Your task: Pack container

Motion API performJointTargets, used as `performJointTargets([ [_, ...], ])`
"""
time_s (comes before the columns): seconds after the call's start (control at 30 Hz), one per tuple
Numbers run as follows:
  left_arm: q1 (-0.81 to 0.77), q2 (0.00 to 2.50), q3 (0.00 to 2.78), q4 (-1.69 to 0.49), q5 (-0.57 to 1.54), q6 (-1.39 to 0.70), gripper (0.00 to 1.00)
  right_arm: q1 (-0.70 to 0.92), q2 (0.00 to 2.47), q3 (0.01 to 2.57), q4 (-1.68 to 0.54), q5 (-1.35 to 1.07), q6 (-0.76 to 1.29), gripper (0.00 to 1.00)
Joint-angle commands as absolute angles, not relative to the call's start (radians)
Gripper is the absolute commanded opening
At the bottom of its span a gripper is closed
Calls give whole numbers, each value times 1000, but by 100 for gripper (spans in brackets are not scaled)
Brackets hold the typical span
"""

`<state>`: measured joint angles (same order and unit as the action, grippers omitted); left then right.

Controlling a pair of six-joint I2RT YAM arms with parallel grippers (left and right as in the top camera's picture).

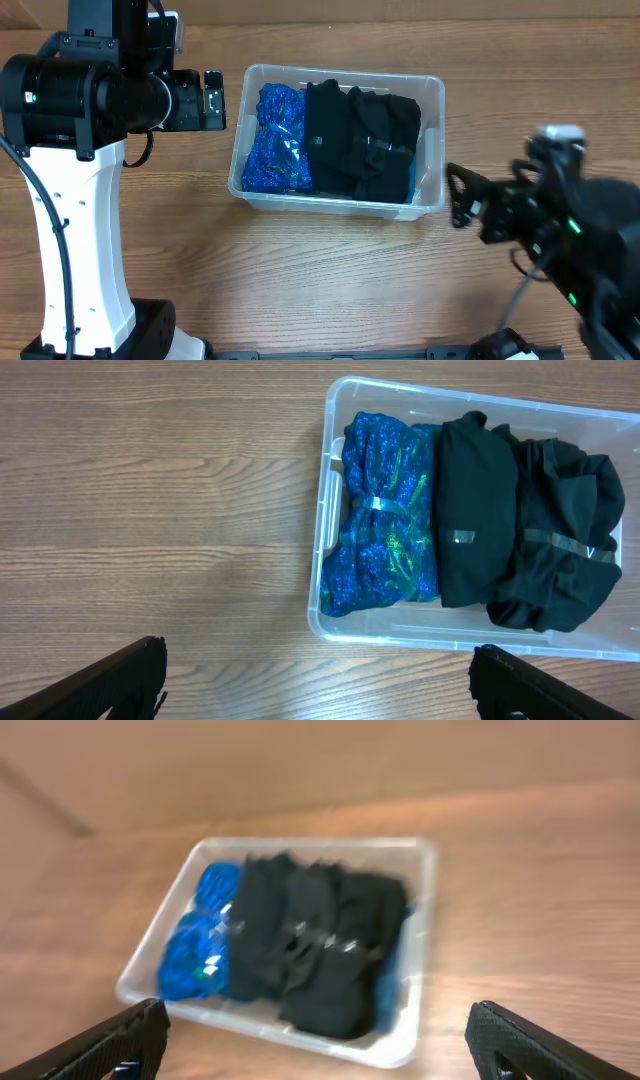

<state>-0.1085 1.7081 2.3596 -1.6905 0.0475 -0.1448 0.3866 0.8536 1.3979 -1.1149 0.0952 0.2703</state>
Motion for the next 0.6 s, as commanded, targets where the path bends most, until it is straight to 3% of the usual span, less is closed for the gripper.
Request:
performJointTargets([
  [0.0,-105,1697,2357,-1689,41,-119,100,385,748,1392,-1114,217,70,100],
  [0.1,-105,1697,2357,-1689,41,-119,100,302,655,1312,-1095,214,29,100],
  [0.23,-105,1697,2357,-1689,41,-119,100,152,459,961,-891,112,30,100],
  [0.37,-105,1697,2357,-1689,41,-119,100,135,201,492,-731,-49,30,100],
  [0.57,-105,1697,2357,-1689,41,-119,100,112,20,244,-635,-71,83,100],
])
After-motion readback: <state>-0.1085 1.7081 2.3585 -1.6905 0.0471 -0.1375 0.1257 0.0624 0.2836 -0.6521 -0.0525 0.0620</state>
